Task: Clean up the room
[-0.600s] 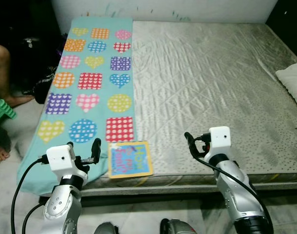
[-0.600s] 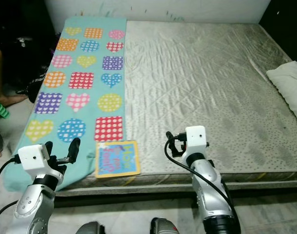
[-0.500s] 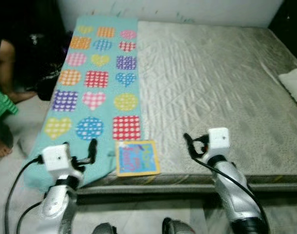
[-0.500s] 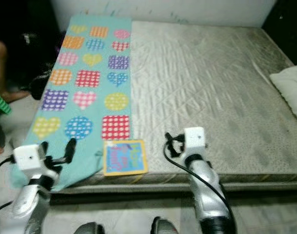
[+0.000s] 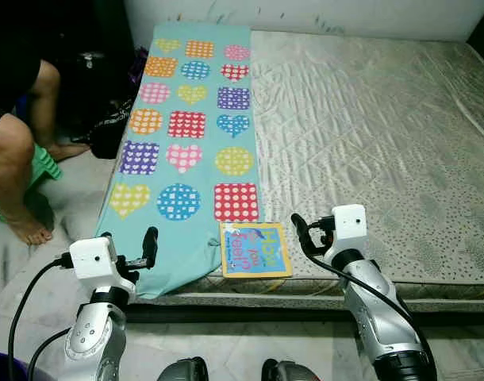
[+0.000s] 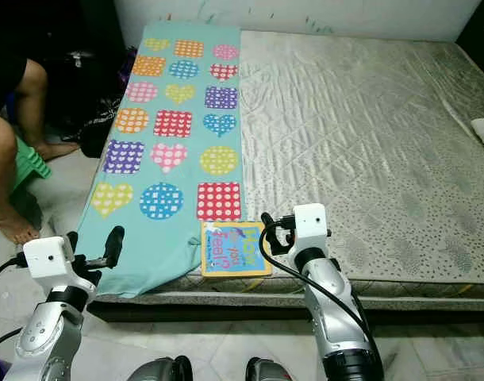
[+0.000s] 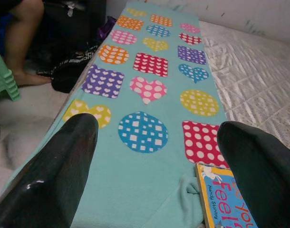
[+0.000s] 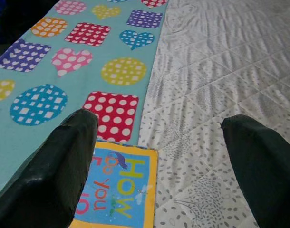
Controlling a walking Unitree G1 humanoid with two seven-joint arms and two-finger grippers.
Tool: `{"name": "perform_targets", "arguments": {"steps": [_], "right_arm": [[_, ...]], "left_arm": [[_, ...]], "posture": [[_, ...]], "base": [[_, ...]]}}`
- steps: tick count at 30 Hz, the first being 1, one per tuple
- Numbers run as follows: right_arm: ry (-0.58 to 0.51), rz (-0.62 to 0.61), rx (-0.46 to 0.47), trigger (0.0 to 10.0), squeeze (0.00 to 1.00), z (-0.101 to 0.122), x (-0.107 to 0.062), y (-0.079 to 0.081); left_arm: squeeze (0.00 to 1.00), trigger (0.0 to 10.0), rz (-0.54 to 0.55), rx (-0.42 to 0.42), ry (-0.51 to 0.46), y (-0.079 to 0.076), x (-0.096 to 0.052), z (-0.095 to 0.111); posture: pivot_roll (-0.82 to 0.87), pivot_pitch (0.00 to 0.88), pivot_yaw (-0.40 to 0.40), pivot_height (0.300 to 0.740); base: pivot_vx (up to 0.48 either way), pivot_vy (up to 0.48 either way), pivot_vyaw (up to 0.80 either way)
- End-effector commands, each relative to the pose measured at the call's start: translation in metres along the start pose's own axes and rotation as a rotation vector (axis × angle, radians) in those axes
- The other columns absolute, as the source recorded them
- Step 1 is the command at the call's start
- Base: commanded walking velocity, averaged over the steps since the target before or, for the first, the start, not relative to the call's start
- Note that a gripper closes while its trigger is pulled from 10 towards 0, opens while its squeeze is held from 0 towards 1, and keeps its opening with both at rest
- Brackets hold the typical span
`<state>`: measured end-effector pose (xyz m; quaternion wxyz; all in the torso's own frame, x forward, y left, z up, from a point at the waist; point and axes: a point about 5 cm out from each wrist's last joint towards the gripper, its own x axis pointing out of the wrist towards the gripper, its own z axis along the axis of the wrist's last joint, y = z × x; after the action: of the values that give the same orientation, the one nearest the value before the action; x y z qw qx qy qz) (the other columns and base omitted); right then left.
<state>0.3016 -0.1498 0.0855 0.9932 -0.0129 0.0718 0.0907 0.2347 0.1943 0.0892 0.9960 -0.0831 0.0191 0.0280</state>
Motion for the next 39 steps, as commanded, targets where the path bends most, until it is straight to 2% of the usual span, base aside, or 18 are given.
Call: {"name": "perform_targets", "arguments": {"steps": [1,6,12,17,24,39], "right_arm": [[0.006,-0.011,-0.003,10.0,0.00,-0.0018,-0.0007,-0.0036],[0.004,-0.011,-0.007,10.0,0.00,-0.0016,0.0000,-0.0039],[0.005,-0.009,0.000,10.0,0.00,-0.0016,0.0006,-0.0037],[0.004,-0.011,0.001,10.0,0.00,-0.0018,0.0013,-0.0042],[0.001,-0.012,-0.003,10.0,0.00,-0.0009,0.0021,-0.0042],[0.001,-0.016,0.002,10.0,0.00,-0.0020,0.0013,-0.0041]], "left_arm": [[0.00,10.0,-0.015,0.004,-0.005,-0.0014,-0.0010,0.0001],[0.00,10.0,-0.043,-0.001,-0.022,-0.0041,-0.0006,0.0017],[0.00,10.0,-0.046,0.002,-0.023,-0.0047,-0.0003,0.0014],[0.00,10.0,-0.049,0.002,-0.024,-0.0049,0.0003,0.0010],[0.00,10.0,-0.038,0.003,-0.021,-0.0040,0.0011,0.0009],[0.00,10.0,-0.007,0.009,0.013,-0.0010,0.0002,-0.0036]], "posture": [[-0.10,0.180,-0.038,0.740],[-0.09,0.175,-0.038,0.740],[-0.09,0.170,-0.039,0.740],[-0.09,0.167,-0.041,0.740],[-0.10,0.172,-0.043,0.740],[-0.09,0.181,-0.040,0.740]], "base": [[0.000,0.000,0.00],[0.000,0.000,0.00],[0.334,0.000,0.00],[0.344,0.000,-0.67],[0.295,0.000,0.00],[0.000,0.000,0.00]]}}
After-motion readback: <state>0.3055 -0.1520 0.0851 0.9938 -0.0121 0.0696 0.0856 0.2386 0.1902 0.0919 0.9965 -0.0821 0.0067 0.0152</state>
